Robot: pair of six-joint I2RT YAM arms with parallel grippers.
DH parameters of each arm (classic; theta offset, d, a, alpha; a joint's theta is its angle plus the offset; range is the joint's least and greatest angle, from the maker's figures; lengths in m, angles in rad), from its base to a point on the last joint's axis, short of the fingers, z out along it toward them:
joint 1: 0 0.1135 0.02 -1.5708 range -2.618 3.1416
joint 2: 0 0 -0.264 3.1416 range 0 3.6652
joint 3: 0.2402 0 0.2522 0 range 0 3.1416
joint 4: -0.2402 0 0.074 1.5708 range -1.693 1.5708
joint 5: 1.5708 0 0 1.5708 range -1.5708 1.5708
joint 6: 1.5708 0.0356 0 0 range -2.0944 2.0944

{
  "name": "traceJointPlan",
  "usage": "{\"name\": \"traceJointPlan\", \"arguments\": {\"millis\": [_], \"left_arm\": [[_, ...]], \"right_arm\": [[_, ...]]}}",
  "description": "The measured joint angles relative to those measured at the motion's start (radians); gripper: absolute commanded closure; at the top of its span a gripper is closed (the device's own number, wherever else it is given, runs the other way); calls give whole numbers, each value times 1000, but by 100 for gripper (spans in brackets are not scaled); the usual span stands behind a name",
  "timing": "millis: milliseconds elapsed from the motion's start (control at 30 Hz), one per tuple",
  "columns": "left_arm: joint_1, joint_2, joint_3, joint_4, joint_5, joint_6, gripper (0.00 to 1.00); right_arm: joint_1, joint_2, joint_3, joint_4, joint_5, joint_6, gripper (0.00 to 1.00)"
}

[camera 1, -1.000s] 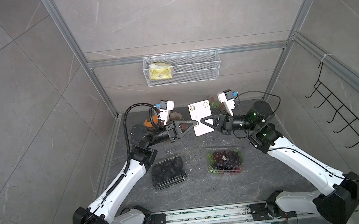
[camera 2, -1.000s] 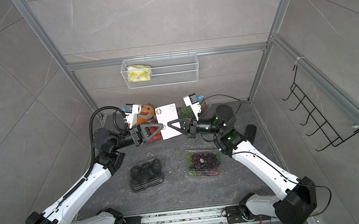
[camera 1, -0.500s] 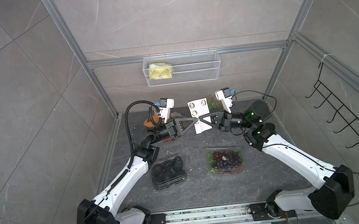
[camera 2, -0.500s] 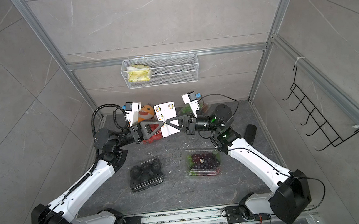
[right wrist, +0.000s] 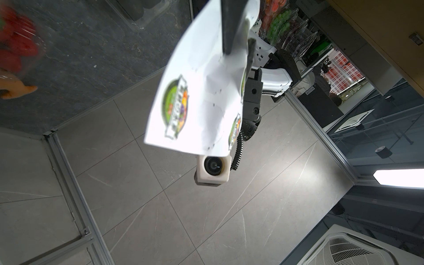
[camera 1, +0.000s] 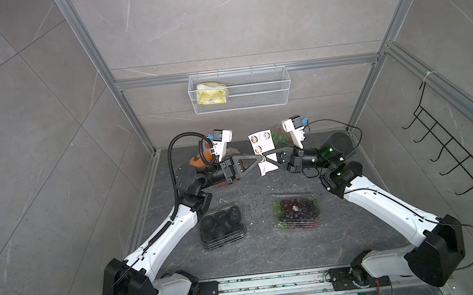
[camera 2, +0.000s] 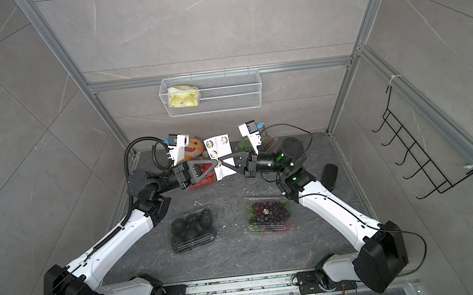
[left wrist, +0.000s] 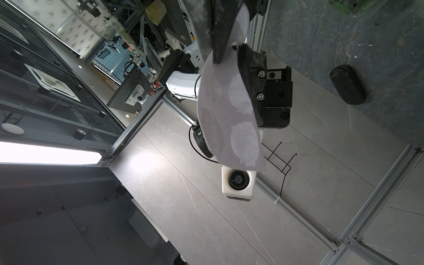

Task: Label fruit boxes
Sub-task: Adjust the label sticker.

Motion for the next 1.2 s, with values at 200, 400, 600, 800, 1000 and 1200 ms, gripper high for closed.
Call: {"name": "traceJointPlan", "arguments": {"millis": [200,400,600,800,1000,1200], "left_arm": [[6,-15,0,-92,8,51,59],[62,-159,14,-465,-46,254,47],[63,-249,87,-793,-177,435,60],[3,-207,107,-960,-266,515,62],[-19,-155,112,-1062,-316,553,61],[-20,-143,112,-1033,-302,548,62]], "right_arm": [[-2,-14,-1,-101,17,-66,100],[-4,-80,-1,-322,85,-225,100],[6,-132,12,-514,218,-372,100],[87,-134,41,-667,409,-499,100],[116,-139,53,-738,519,-563,100],[126,-139,61,-758,552,-586,100]]}}
